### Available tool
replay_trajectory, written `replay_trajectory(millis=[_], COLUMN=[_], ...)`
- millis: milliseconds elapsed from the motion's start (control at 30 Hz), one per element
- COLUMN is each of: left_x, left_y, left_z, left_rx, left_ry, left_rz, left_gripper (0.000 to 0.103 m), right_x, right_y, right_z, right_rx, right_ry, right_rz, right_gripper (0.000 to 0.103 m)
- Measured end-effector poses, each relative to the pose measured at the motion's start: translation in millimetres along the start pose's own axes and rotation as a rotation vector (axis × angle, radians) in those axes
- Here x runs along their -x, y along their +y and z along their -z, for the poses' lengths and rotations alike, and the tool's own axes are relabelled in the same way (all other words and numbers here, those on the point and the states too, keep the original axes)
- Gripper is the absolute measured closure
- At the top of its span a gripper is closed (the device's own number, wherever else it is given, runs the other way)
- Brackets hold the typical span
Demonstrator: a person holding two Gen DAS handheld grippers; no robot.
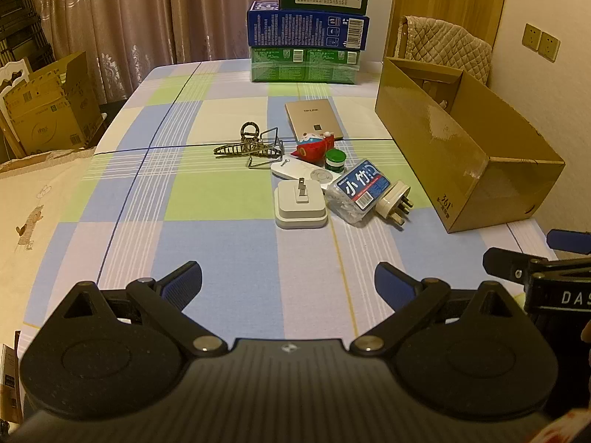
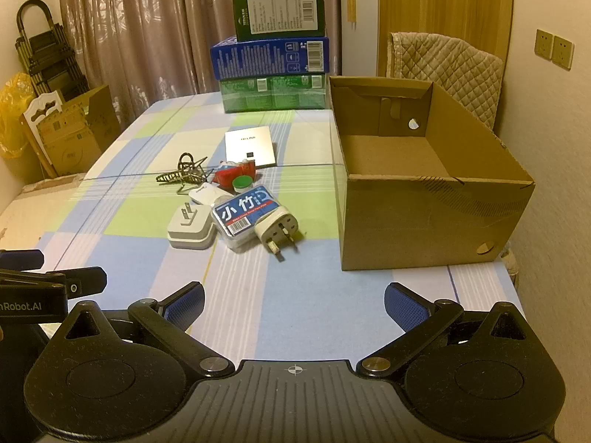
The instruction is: Organize rigid objects
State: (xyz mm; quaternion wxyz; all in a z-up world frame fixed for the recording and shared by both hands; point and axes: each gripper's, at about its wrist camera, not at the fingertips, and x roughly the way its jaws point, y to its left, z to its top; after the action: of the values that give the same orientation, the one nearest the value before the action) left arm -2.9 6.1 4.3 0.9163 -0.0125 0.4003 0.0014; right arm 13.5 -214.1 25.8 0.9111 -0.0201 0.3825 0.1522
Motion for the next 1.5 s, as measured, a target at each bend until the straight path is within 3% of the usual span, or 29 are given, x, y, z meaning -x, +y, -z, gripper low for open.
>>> replay_trajectory(millis=[833,1233,1500], left_x=[-4.1,-38.8,-87.6], left_y=[0.5,5.4,7.8], left_z=[-1.1,-19.9,-34.3], left_rx=[0.009,-0.017,-0.060], left_ry=[0.005,0.012,0.027], left_rz=[-0.005,0.032,0.038], left_gripper=[0.006,0.008,0.009], right_x=[-6.6,-29.4,-66.0], right_y=[0.1,5.9,1.1], right_z=[2.0,-5.7,-11.4], right_rx=[0.008,0.071,0.109], right_ry=[0.008,0.001,0.035], right_rz=[-0.006,-0.040,-0.056], right_gripper=[0.002,0.003,0.021])
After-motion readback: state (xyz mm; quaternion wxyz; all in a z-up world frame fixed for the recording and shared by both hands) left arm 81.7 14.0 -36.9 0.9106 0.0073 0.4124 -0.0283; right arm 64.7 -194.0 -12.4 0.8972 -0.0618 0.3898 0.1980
